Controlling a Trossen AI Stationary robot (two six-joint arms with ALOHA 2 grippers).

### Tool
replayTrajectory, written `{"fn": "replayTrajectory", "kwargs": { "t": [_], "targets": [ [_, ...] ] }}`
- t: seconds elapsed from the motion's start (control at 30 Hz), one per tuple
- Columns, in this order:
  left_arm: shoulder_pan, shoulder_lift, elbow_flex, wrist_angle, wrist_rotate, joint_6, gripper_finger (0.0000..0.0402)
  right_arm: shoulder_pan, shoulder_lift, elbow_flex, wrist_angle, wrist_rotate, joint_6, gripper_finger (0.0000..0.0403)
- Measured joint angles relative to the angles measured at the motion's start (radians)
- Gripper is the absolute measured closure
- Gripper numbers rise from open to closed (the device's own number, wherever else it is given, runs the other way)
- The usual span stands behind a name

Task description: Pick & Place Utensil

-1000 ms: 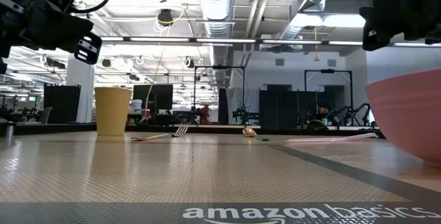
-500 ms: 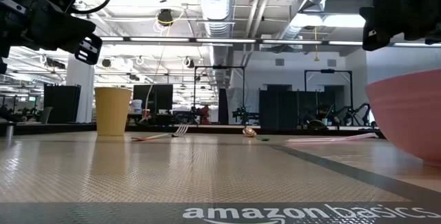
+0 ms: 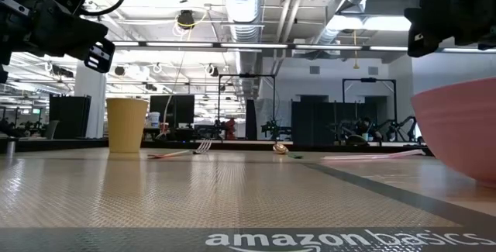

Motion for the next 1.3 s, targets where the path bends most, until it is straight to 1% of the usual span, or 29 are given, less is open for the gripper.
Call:
{"fn": "replayTrajectory", "kwargs": {
  "t": [1.3],
  "targets": [
    [0.0,0.0,0.0,0.027,0.0,0.0,0.0389,0.0,0.0,0.0,0.0,0.0,0.0,0.029]
  ]
}}
